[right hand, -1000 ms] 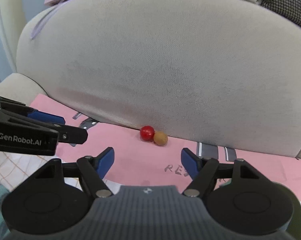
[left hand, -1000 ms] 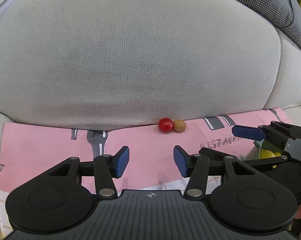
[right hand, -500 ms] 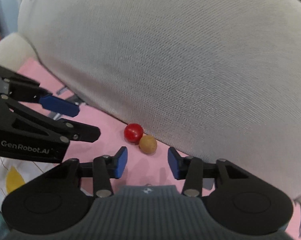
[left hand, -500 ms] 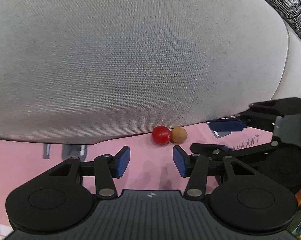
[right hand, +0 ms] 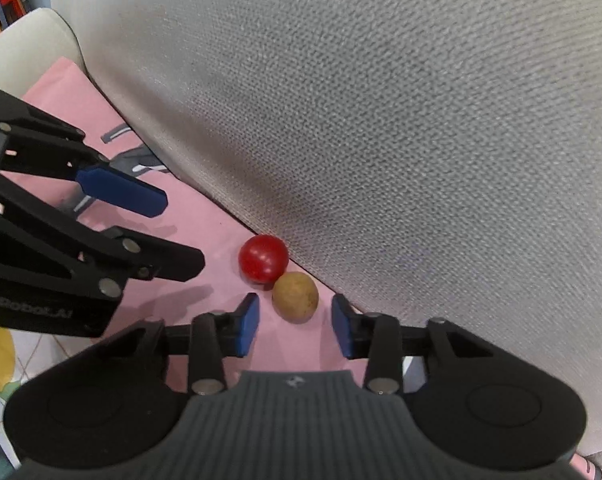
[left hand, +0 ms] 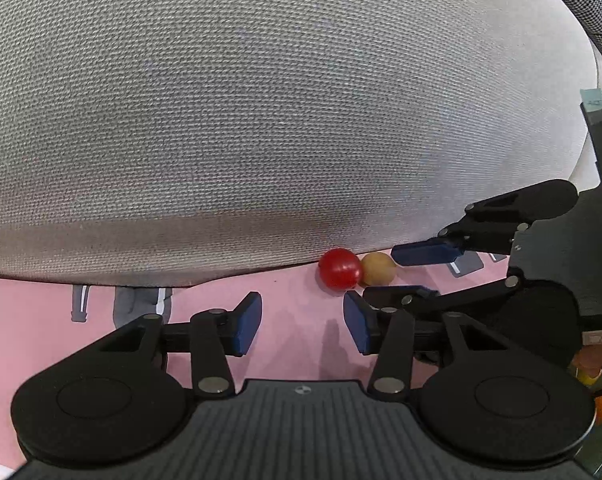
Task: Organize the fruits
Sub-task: 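Lower the left tool around the cherry tomato while the right tool closes on the brown fruit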
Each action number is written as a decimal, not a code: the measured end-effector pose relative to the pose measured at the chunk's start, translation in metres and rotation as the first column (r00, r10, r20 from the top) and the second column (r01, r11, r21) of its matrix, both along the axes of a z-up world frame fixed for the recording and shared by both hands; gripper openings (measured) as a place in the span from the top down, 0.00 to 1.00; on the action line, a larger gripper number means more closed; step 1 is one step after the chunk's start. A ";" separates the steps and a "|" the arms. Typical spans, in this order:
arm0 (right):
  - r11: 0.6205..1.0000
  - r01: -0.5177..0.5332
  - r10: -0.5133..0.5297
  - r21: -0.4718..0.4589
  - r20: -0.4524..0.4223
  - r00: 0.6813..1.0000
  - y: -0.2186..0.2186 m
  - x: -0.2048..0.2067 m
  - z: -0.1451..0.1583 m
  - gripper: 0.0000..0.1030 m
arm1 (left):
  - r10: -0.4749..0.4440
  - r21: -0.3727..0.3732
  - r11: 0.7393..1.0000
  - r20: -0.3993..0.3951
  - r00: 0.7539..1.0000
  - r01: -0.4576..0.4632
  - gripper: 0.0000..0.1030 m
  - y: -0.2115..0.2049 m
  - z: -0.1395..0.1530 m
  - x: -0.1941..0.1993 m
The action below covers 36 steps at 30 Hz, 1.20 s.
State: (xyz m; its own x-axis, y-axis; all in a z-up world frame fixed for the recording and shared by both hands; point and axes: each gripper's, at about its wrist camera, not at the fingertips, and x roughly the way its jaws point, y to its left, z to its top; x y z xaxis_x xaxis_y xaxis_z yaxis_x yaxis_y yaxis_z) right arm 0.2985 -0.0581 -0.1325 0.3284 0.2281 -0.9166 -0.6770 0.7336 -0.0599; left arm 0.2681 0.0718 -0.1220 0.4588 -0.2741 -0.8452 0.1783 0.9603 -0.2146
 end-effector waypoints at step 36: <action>0.989 0.140 -0.138 0.045 -0.037 0.990 -0.060 0.002 0.006 0.78 | -0.014 0.000 1.000 -0.003 1.000 0.014 0.57 -0.052 -0.047 0.044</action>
